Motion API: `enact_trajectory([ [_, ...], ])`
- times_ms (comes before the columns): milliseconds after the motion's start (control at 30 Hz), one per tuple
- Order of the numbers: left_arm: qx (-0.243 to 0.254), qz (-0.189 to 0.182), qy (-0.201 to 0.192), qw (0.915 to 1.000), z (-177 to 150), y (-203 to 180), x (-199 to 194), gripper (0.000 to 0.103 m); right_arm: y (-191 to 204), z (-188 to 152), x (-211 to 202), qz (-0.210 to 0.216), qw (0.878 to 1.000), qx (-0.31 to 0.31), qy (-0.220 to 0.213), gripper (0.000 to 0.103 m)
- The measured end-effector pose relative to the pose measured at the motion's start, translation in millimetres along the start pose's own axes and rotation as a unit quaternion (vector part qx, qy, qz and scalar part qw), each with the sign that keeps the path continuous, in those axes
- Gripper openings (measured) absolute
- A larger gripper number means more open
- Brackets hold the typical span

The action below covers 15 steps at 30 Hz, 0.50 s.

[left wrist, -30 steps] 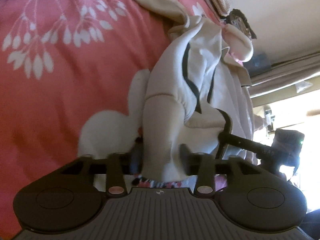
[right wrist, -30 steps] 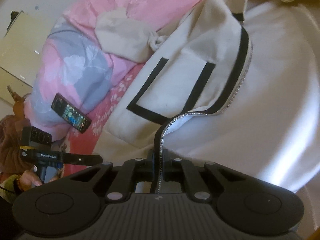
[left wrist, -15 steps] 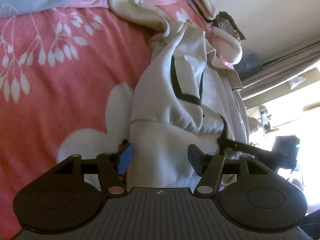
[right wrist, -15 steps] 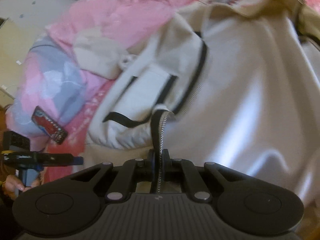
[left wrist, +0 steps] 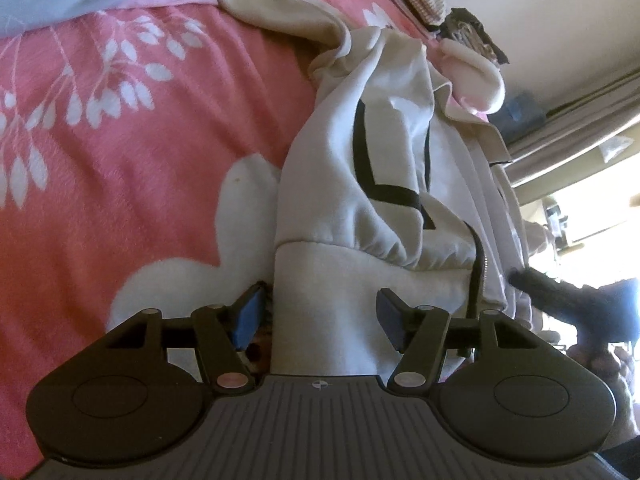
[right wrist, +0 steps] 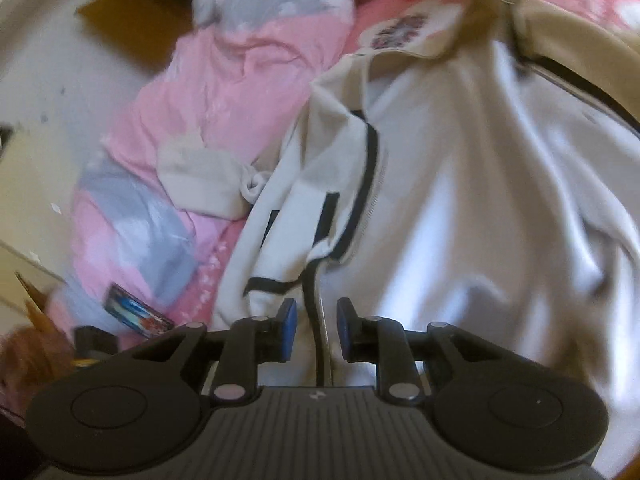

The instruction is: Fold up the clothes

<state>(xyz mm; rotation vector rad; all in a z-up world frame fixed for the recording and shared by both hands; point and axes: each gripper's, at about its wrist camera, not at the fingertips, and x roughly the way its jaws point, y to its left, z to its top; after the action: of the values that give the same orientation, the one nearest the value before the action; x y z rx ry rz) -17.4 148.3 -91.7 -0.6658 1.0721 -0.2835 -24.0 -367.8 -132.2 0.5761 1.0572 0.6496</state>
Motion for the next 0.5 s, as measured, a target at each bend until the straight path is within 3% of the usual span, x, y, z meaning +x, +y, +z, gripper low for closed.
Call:
enact_trajectory([
  [167,0.003,0.012,0.001,0.9999,0,-2,4,0.061,-30,-44,-12,-0.001,0.994,0.103,0.044,0.024],
  [267,0.007,0.020,-0.001,0.9998,-1,-5,4,0.060,-54,-80,-12,0.004,0.977,0.208,0.047,0.027],
  [367,0.004,0.023,-0.005,0.9997,-3,-4,3,0.060,-72,-108,-19,-0.006,0.959,0.283,0.016,0.028],
  [500,-0.007,0.023,-0.012,0.9996,-4,-3,4,0.060,-79,-117,-19,0.012,0.945,0.323,-0.055,0.029],
])
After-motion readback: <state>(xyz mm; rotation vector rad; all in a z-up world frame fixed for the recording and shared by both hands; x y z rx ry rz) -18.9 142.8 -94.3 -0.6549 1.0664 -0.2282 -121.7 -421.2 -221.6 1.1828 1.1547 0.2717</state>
